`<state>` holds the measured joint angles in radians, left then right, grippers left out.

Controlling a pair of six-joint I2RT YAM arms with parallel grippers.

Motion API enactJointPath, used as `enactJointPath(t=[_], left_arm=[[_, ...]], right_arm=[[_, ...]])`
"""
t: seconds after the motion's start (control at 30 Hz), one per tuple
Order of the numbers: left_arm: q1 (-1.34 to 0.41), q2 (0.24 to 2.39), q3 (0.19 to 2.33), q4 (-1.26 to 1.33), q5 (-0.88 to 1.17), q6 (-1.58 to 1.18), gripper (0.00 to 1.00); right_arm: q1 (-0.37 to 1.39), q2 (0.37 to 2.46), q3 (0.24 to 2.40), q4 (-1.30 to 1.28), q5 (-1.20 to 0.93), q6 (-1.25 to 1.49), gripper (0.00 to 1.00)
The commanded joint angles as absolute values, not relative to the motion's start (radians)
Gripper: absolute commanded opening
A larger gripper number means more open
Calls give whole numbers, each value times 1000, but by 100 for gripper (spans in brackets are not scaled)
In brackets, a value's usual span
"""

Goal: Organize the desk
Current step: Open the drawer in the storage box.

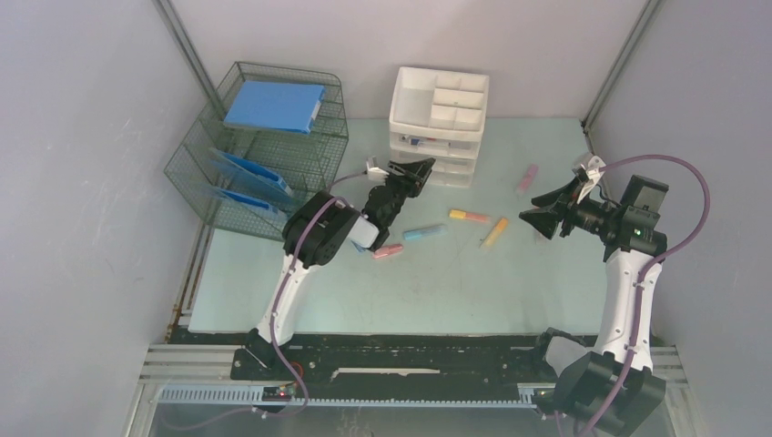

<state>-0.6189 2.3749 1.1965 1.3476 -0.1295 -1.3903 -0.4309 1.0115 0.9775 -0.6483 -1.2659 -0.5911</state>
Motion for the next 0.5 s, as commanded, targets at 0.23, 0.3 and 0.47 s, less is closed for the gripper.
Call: enactJointPath(t=[0.23,0.3,0.47], left_arm=[[-601,2432,1345,1302,-151,-1385,58],[-601,2443,1352,1323,-154,-1386,56],[-601,2459,1350,1410,-165,-1385,51]], right_arm=[[-442,991,1002,-653,-1295,-611,60],[-442,991,1002,-653,-1296,-612,60],[-443,989,1003,-654,-1299,-612,60]])
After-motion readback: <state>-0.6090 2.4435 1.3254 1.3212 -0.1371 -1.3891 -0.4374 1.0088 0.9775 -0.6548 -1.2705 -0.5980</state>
